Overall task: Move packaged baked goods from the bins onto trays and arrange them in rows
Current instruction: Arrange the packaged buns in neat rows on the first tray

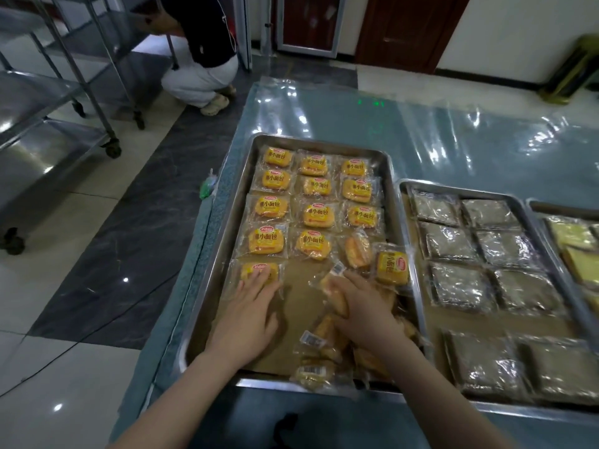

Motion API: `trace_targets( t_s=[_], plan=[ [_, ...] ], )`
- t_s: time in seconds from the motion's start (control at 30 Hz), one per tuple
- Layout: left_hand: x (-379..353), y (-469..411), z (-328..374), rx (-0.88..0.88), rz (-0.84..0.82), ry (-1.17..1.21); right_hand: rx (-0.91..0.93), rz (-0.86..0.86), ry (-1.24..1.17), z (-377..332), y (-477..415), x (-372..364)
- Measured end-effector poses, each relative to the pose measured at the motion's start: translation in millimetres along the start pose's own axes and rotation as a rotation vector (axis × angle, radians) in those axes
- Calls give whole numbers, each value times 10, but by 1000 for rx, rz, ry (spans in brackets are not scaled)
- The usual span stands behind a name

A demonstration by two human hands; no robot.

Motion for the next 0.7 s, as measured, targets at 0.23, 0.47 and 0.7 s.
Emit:
trace_targets(
  t_s=[0.23, 0.47, 0.7],
  plan=[
    [112, 47, 1, 13, -8, 319, 10, -136, -724, -448, -145, -75],
    [218, 148, -214, 180, 48, 766, 5, -535, -1418, -754, -151, -240],
    [230, 334, -363, 283, 123, 762, 113, -473, -1079, -766, -234, -265]
  ],
)
Point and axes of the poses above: each hand's wrist, its own y-axis away from the middle knuckle, its own x-axis out of the back of the hand, z = x × y, the point moved 8 cm from there along -y, towards the middle knuckle, and after that the axes turned 9 degrees about -z, right-handed, at the moved point
